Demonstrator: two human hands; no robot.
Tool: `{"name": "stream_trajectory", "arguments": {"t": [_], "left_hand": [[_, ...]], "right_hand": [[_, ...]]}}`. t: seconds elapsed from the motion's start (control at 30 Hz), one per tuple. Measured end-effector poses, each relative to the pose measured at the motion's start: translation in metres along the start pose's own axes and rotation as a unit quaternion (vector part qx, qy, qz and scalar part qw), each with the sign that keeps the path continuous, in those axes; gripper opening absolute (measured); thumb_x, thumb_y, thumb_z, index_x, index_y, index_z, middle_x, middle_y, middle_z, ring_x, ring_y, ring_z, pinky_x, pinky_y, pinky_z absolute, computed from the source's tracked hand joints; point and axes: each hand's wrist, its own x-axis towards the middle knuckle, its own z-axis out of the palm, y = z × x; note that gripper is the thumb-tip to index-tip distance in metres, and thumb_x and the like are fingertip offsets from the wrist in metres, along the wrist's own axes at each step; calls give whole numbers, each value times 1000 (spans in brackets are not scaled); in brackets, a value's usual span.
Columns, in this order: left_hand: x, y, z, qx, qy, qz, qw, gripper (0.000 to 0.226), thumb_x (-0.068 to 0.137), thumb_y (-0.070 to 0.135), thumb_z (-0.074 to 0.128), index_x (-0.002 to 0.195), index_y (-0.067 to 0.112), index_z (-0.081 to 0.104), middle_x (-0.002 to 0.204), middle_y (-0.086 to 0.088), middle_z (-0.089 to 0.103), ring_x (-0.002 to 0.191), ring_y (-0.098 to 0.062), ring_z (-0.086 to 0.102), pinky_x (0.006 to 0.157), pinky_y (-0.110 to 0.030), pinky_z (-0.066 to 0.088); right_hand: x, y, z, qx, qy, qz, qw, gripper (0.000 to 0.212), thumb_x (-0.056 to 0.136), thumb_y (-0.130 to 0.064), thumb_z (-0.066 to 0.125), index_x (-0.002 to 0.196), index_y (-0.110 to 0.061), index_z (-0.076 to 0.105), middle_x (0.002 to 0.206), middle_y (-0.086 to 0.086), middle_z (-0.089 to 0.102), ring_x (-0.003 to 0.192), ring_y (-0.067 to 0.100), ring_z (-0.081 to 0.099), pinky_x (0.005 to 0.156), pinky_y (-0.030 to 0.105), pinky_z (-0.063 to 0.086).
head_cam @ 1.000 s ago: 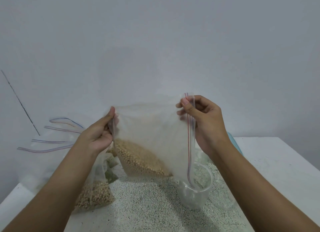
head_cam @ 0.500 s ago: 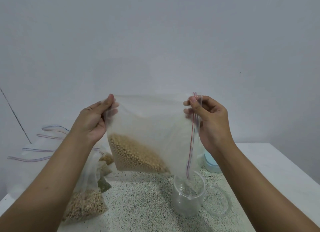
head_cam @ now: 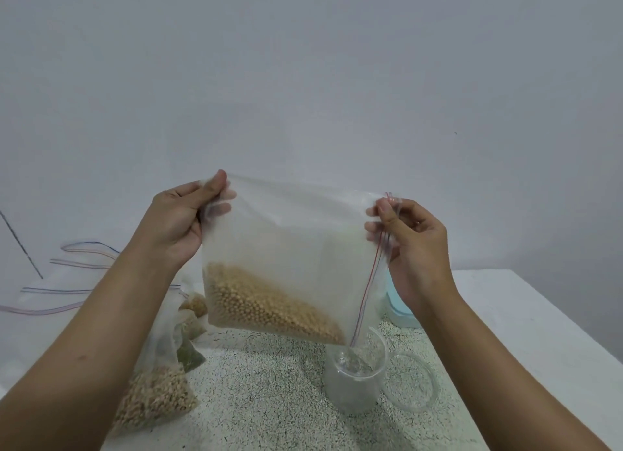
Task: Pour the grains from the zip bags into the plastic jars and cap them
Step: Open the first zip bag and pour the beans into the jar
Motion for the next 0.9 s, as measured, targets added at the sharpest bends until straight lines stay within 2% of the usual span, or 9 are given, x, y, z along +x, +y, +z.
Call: {"name": "stream_trajectory", "arguments": {"t": [0.3, 0.9], "left_hand": [[-5, 7, 14, 36, -20, 5, 999, 15, 75, 25, 75, 65, 15, 81, 75, 0, 77, 63, -4, 69, 65, -11, 54], [-4, 10, 20, 54, -39, -8, 998, 13, 74, 26, 77, 67, 17, 82, 77, 0, 78, 59, -6, 69, 68, -12, 55]], "right_hand": [[0, 1, -12, 31, 15, 23, 999, 7, 86, -11, 69, 89, -6, 66, 81, 4, 68, 66, 17, 62, 66, 24, 55], [-6, -2, -19, 32, 35, 32, 998, 4, 93, -9, 68, 90, -7, 66, 82, 5, 68, 65, 15, 61, 64, 22, 56]]}}
